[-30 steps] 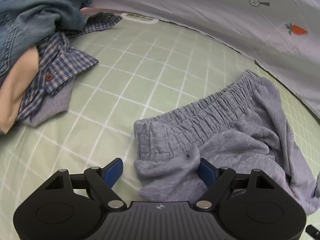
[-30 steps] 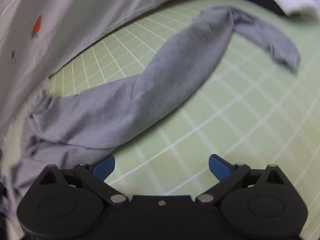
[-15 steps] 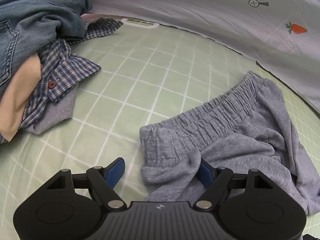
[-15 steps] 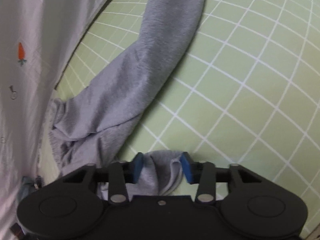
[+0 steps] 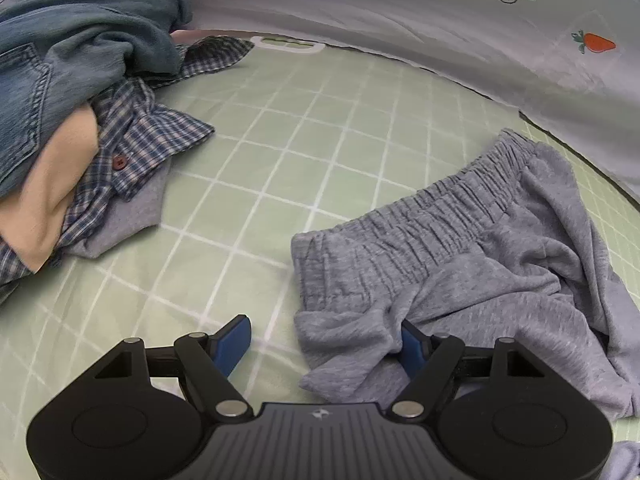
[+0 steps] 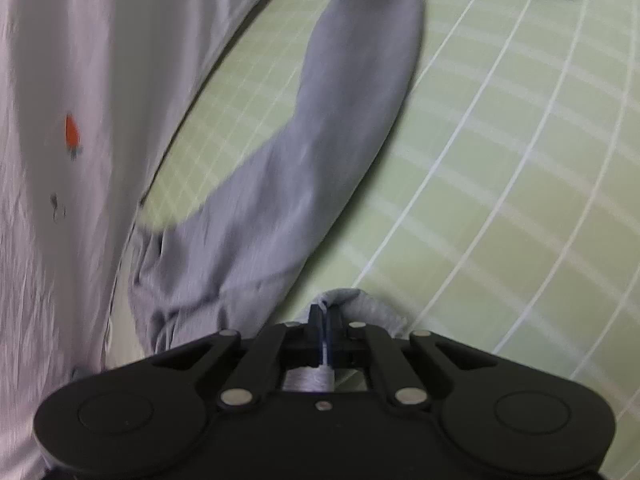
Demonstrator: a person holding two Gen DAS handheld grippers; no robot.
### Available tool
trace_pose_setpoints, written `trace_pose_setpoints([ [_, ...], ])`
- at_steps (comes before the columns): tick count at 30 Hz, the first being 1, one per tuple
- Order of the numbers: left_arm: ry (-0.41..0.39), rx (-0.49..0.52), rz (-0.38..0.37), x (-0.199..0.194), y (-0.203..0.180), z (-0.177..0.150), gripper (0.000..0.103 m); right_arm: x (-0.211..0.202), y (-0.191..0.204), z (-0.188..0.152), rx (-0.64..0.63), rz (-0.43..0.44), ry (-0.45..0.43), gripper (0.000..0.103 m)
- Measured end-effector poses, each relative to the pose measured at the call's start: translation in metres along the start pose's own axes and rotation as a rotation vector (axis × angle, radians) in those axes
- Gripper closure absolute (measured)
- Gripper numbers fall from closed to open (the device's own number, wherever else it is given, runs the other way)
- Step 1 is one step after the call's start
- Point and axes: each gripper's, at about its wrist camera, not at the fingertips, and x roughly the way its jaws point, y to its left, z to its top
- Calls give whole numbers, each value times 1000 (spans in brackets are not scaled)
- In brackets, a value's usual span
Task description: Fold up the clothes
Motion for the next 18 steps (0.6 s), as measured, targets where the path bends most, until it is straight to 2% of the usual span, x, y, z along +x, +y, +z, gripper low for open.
trace_pose_setpoints([
  [8,19,-114,36,-10,3,-17,27,-33,-37,40,48,1,-120,102],
  [13,12,-210,61,-23,2,-40,27,-56,-55,75,-48,-55,-238,103],
  [15,5,-254,83,-27,-2,-49,27,-61,-64,93,-82,-70,-245,103],
  [18,6,-310,110,-33,-8,-59,27,-54,-74,112,-89,-44,-146,103],
])
